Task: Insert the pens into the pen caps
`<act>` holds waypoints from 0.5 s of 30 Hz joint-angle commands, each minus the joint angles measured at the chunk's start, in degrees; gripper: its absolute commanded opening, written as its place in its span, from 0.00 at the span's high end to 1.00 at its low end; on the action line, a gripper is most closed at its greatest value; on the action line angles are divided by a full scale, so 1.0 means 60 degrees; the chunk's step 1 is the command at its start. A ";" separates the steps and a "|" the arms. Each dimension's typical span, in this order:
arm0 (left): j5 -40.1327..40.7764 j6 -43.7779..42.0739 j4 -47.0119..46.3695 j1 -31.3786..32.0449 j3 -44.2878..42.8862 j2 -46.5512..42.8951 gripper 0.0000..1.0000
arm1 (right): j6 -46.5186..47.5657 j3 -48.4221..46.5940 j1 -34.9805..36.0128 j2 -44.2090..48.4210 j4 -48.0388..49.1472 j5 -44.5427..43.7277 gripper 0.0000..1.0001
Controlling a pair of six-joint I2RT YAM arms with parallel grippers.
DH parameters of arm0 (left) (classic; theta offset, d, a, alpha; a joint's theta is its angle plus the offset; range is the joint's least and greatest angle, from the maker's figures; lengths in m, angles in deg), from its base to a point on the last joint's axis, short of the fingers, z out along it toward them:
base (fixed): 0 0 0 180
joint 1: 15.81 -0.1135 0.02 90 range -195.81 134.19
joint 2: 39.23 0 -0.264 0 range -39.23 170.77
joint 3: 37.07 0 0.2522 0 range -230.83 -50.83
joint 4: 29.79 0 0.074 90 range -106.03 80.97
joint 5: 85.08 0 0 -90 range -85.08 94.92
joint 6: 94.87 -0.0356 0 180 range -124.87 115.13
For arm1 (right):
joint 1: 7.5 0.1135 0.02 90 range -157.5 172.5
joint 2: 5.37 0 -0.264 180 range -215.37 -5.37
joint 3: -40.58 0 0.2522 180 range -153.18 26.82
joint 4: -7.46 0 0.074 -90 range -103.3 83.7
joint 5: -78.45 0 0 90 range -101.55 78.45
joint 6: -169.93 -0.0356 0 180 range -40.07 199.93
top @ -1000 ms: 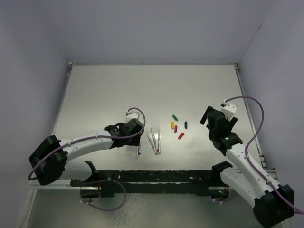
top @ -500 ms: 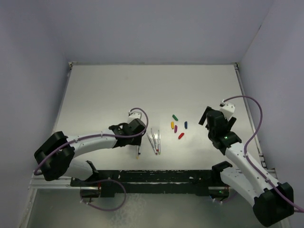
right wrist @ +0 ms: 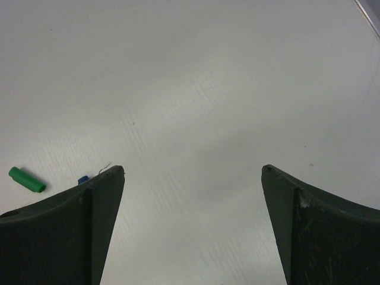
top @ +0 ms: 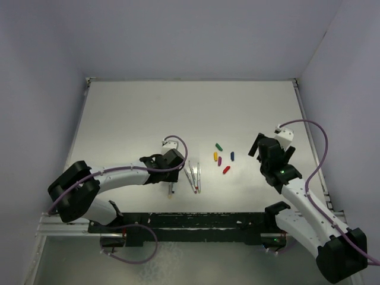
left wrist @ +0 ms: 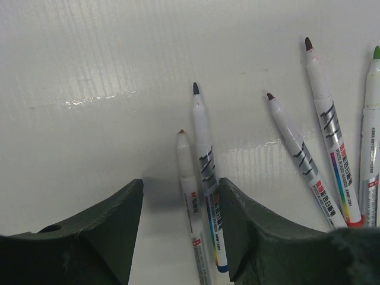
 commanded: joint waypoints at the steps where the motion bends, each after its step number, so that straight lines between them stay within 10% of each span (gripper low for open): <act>1: 0.0148 0.0252 -0.0085 0.0030 -0.0045 0.0029 0.44 | -0.0114 -0.0219 -0.0028 -0.0011 0.0033 -0.0024 0.00; 15: -0.0045 0.0229 -0.0879 0.0030 0.0450 -0.0848 0.34 | -0.0038 -0.0219 -0.0028 -0.0148 0.0123 0.0209 0.00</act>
